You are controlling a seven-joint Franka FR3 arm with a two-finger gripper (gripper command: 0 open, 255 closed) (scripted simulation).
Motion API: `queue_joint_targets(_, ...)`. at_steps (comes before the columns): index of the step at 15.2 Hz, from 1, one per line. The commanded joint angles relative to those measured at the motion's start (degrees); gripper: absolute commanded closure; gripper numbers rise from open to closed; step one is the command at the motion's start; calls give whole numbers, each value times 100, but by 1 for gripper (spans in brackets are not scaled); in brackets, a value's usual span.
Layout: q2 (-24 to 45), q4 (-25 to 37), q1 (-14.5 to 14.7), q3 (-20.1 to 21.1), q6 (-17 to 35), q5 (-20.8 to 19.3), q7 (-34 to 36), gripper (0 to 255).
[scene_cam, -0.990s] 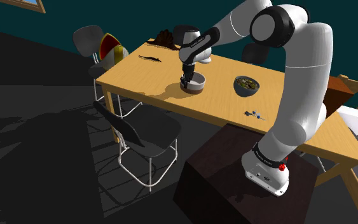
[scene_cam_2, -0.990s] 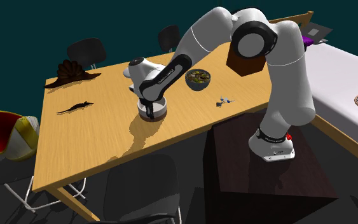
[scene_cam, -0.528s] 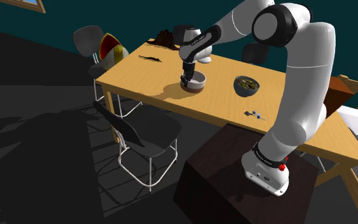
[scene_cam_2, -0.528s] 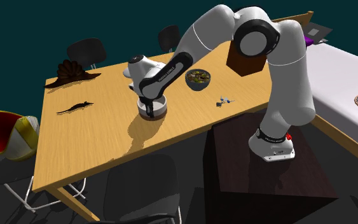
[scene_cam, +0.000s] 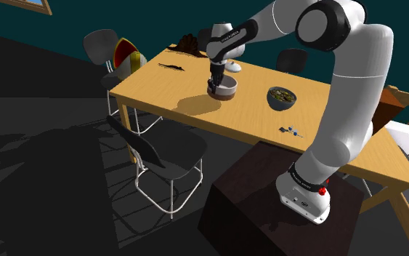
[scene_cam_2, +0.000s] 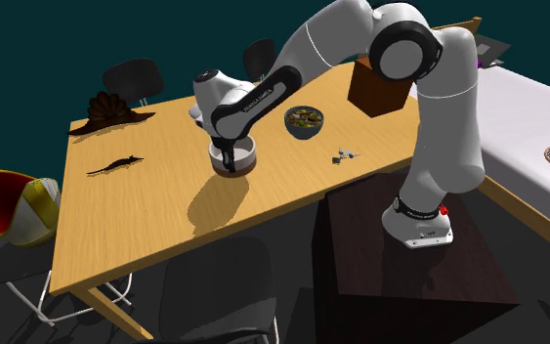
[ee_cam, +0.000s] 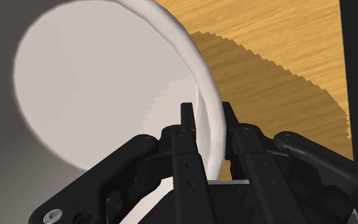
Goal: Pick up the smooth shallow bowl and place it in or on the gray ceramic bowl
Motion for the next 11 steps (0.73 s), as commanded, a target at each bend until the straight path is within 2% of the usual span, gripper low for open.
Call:
queue_joint_targets(1, -84, 41, 7, -1, -123, -6, 4, 255)
queue_joint_targets(11, -474, 291, 19, -14, -761, -30, -2, 255)
